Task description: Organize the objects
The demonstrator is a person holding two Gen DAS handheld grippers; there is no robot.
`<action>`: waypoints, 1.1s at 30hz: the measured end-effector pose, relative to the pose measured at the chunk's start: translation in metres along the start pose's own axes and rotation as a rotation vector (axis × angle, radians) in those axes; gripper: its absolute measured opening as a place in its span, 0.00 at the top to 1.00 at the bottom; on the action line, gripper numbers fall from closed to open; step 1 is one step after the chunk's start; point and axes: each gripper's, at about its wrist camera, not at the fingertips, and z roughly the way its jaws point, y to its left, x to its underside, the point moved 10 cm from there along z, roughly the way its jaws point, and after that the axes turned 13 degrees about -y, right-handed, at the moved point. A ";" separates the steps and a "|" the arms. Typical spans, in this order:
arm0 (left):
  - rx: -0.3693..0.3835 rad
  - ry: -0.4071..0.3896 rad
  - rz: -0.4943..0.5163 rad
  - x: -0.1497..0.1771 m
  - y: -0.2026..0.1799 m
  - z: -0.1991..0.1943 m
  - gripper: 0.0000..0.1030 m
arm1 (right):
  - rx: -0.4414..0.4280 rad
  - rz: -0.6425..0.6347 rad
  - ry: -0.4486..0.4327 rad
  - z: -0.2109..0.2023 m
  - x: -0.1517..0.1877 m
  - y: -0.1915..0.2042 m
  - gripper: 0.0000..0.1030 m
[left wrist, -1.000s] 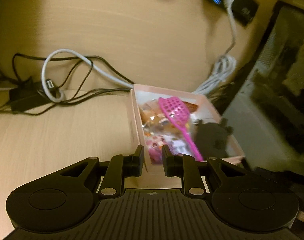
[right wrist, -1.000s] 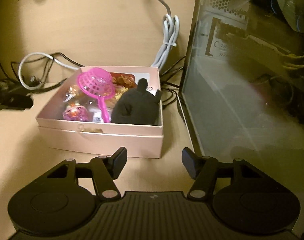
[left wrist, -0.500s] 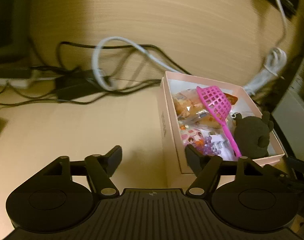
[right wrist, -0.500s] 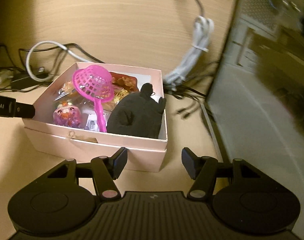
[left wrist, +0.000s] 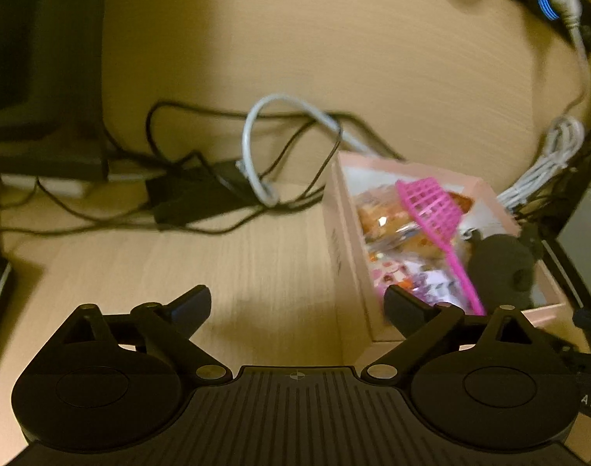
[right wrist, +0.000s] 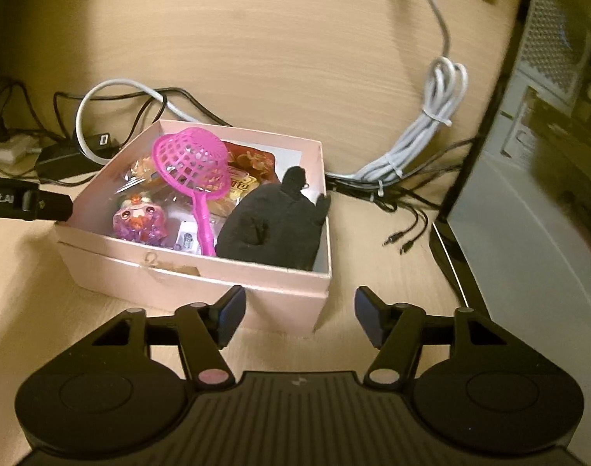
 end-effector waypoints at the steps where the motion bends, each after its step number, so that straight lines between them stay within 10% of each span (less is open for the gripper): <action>1: 0.008 -0.022 0.009 -0.003 0.000 -0.010 0.04 | -0.001 0.012 0.001 -0.006 0.002 -0.002 0.28; 9: 0.085 0.023 0.013 0.047 0.003 -0.079 0.04 | 0.003 0.100 0.082 -0.065 0.049 0.001 0.00; 16: 0.111 0.124 0.044 0.115 -0.007 -0.108 0.04 | 0.040 0.107 0.173 -0.102 0.100 0.015 0.00; 33: -0.004 -0.030 0.105 0.118 -0.041 -0.095 0.04 | -0.063 0.146 0.079 -0.077 0.107 0.000 0.00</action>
